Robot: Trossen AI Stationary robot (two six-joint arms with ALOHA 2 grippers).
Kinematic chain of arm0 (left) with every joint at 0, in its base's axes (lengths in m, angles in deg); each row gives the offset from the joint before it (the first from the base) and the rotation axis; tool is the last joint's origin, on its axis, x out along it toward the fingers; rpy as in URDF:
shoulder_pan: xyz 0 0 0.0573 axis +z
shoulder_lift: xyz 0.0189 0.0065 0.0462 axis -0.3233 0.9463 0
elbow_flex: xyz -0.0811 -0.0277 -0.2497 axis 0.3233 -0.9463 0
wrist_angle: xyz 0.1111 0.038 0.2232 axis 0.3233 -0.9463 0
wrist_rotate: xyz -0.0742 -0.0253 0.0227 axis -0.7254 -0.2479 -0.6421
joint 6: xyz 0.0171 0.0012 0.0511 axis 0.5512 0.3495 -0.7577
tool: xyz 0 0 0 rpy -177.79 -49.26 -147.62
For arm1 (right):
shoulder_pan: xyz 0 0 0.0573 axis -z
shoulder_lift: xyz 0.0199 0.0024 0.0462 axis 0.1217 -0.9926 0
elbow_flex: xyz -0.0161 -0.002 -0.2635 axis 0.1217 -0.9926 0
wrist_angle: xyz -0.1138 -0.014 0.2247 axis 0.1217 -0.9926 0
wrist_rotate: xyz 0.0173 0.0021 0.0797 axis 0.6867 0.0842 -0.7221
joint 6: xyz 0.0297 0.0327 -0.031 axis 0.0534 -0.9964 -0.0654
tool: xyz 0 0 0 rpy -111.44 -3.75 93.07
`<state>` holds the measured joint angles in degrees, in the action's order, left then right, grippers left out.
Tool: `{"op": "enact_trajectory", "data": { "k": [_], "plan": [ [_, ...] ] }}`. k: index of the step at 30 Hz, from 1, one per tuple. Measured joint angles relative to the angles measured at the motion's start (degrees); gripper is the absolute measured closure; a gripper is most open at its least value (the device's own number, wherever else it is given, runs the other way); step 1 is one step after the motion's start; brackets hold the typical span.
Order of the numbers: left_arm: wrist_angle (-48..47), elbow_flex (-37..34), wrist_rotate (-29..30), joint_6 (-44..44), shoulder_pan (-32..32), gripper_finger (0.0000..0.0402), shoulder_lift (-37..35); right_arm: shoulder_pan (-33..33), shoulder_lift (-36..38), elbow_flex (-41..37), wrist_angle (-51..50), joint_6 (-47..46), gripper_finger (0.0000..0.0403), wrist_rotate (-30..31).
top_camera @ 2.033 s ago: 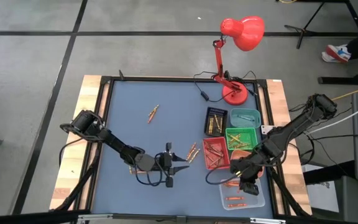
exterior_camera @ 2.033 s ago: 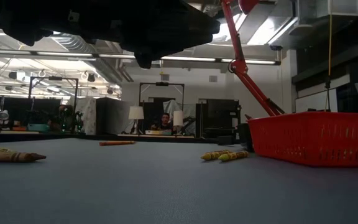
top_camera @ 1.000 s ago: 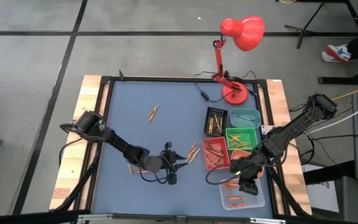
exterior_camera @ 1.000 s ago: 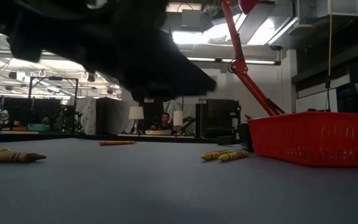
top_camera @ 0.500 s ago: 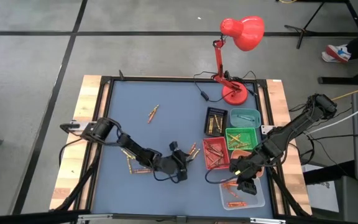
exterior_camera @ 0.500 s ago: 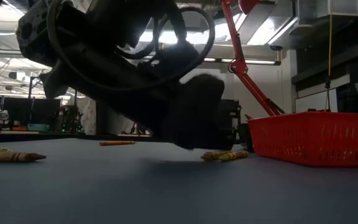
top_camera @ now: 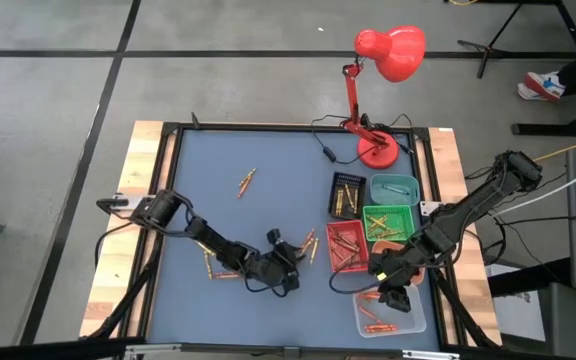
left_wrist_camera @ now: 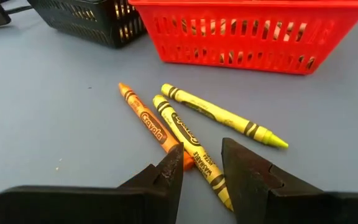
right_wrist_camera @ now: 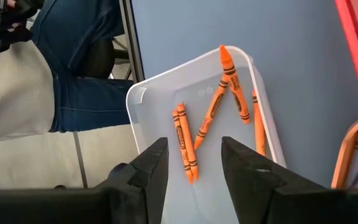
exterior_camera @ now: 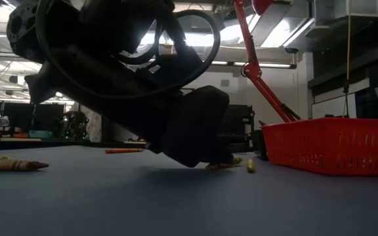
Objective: Sort crayons
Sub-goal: Put the yellow crayon into the black basket
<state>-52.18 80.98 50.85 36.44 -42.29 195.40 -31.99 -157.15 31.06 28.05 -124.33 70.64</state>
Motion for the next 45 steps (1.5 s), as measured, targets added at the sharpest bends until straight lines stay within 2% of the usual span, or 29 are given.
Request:
{"op": "enact_trajectory", "data": {
  "k": [23,27,34,39,45],
  "plan": [
    [-3.52,-0.17,1.99,2.80,-3.62,0.0306,-0.31,-0.01,0.00,0.00,0.01,0.02,0.0255,0.02],
    [-4.00,-0.11,0.76,3.10,-3.23,0.0326,-0.34,0.00,0.00,0.00,0.02,0.02,0.0255,0.03],
    [-3.01,-0.12,-0.46,3.15,-2.77,0.0390,-0.44,0.00,0.00,0.00,0.06,0.02,0.0255,0.03],
    [-2.30,-0.19,-1.78,2.95,-2.67,0.0391,-1.36,0.00,0.00,0.00,0.02,0.02,0.0255,0.04],
    [-1.99,-0.21,-4.35,0.49,-1.98,0.0393,-6.76,-0.01,0.00,-0.01,0.02,0.02,0.0255,0.93]
  ]
}}
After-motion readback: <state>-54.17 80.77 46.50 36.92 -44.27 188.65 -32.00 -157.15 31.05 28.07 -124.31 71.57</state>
